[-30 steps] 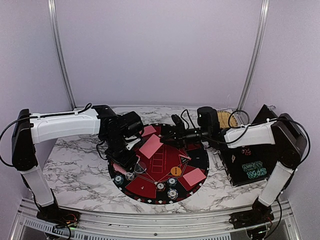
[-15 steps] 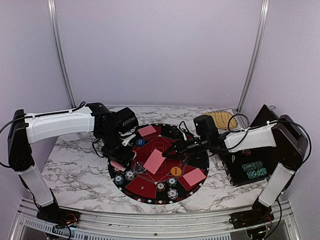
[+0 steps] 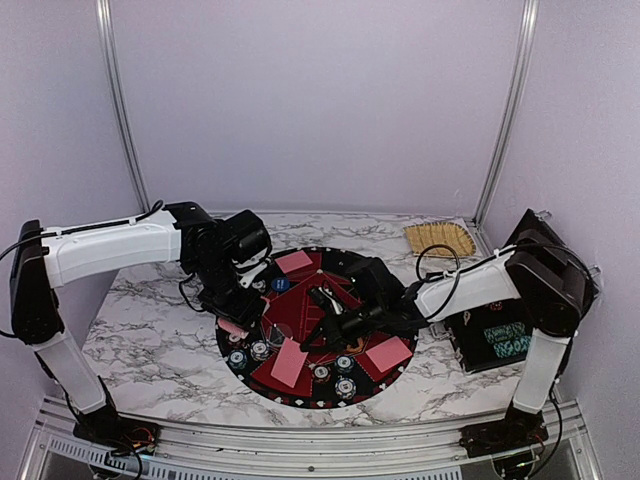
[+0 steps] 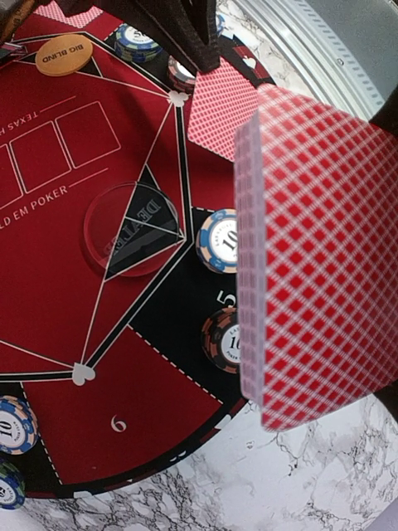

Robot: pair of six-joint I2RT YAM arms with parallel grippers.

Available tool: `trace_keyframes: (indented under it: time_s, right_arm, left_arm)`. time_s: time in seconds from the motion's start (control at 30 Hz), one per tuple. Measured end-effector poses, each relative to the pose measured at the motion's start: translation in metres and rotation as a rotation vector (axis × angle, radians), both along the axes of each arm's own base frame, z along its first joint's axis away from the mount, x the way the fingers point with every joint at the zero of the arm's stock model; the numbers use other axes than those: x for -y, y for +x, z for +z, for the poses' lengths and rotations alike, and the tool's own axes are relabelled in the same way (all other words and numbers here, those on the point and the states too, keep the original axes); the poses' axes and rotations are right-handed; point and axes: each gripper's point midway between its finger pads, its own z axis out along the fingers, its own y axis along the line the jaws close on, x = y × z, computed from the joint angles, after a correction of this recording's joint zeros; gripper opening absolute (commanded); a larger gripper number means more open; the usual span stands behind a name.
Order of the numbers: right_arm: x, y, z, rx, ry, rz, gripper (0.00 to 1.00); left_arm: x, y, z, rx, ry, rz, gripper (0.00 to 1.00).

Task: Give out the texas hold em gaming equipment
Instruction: Distribute the poker card in the dealer area.

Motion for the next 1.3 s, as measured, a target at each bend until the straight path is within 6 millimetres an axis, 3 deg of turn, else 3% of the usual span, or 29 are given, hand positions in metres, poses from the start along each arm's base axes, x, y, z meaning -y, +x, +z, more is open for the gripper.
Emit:
trace_keyframes:
  time_s: [0.33, 0.5, 0.63, 0.93, 1.3]
  right_arm:
    - [-0.016, -0.011, -0.017, -0.008, -0.029, 0.039, 0.0]
    - [-0.015, -0.012, -0.023, 0.0, -0.055, 0.039, 0.07]
    - [-0.016, -0.007, -0.024, 0.029, -0.079, 0.031, 0.18]
    - [-0.017, 0.001, -0.023, 0.085, -0.124, 0.02, 0.25]
    - [-0.009, -0.006, -0.036, 0.102, -0.214, 0.032, 0.31]
  left_arm:
    - [-0.001, -0.001, -0.001, -0.004, 0.002, -0.001, 0.38]
    - [-0.001, -0.003, -0.003, -0.013, 0.004, -0.002, 0.38]
    - [-0.001, -0.003, -0.003, -0.014, 0.003, -0.002, 0.38]
    - [0.0, -0.004, -0.003, -0.02, -0.003, -0.004, 0.38]
    - [-0.001, -0.006, -0.005, -0.026, 0.0, -0.005, 0.38]
